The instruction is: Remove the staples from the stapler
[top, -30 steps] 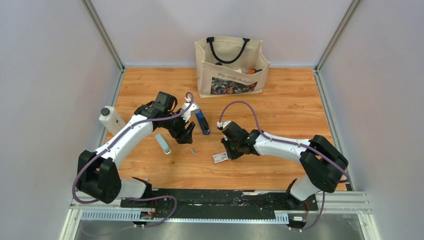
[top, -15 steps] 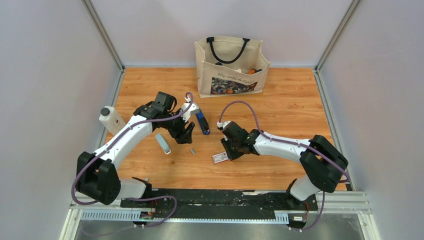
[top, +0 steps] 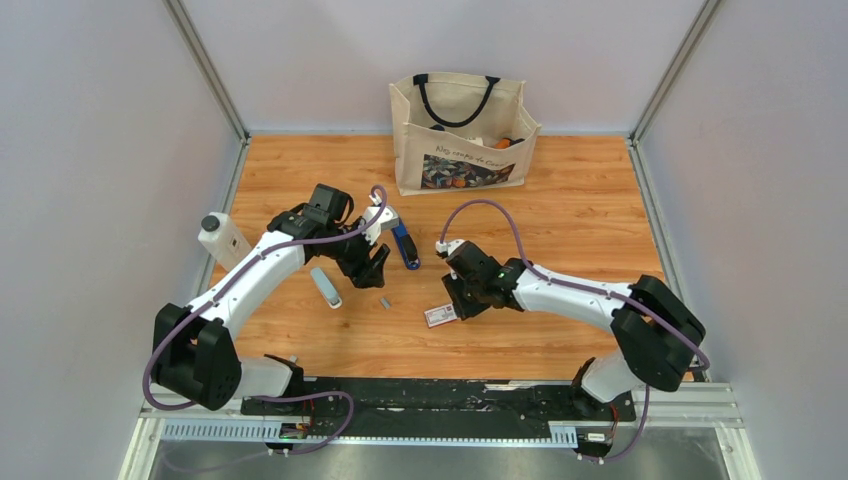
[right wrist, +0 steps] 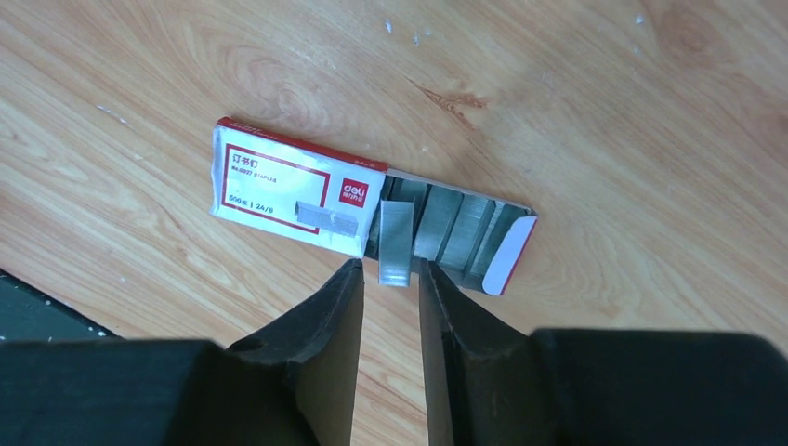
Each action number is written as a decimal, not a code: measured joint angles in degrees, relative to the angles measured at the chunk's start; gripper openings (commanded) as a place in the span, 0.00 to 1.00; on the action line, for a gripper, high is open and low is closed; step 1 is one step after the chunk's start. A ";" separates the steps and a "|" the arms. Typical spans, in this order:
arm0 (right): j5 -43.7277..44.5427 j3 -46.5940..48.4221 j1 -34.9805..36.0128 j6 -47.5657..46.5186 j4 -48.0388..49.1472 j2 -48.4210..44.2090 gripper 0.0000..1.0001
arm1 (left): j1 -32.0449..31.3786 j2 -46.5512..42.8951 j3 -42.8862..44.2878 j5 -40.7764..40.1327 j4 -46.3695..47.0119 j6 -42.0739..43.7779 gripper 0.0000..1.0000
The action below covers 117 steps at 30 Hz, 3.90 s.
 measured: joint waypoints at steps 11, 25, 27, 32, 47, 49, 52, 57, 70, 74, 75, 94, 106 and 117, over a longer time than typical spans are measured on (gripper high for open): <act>0.63 -3.04 0.00 -0.39 0.98 -9.18 0.05 | -0.11 0.85 0.02 0.04 1.44 -0.42 0.72; -2.73 -6.80 0.00 -0.13 2.56 -7.48 0.00 | -0.55 3.10 0.02 -0.02 2.19 -0.44 0.72; -2.99 -6.78 0.00 -0.17 2.73 -6.03 0.00 | -0.55 3.10 0.02 -0.04 2.21 -0.44 0.72; -3.41 -6.75 0.00 -0.35 2.73 -4.11 0.00 | -0.55 2.84 -0.13 -0.22 2.60 -0.42 0.72; -3.43 -4.92 0.00 -0.85 3.26 -2.78 0.00 | -0.55 2.47 -0.61 -0.70 3.02 -0.42 0.72; -3.43 -4.66 0.00 -0.92 3.39 -2.58 0.00 | -0.55 2.34 -0.61 -0.76 3.02 -0.42 0.72; -3.43 -4.50 0.00 -1.03 3.43 -2.36 0.00 | -0.55 2.19 -0.61 -0.92 3.02 -0.39 0.72; -3.48 -4.50 0.00 -1.07 3.43 -2.36 0.00 | -0.55 2.12 -0.81 -0.94 3.02 -0.39 0.72; -4.17 -4.20 0.00 -1.38 3.43 -1.97 0.00 | -0.55 1.73 -1.03 -1.09 3.02 -0.39 0.72; -4.22 -3.63 0.00 -1.62 3.45 -1.95 0.00 | -0.55 1.68 -1.16 -1.09 3.02 -0.39 0.72; -4.24 -3.50 0.00 -1.66 3.45 -1.95 0.00 | -0.55 1.66 -1.31 -1.09 3.06 -0.39 0.72; -3.61 -2.64 -2.75 -1.57 3.28 -7.72 0.46 | -1.05 1.29 -2.67 -2.19 3.72 0.70 0.78; -1.20 -12.72 -12.04 5.42 11.02 -14.78 0.61 | -11.04 1.95 -5.75 -10.88 3.34 20.04 0.86; 2.16 -17.84 -12.04 9.11 13.33 -21.18 0.56 | -15.87 9.42 -6.91 -15.04 5.03 37.86 0.85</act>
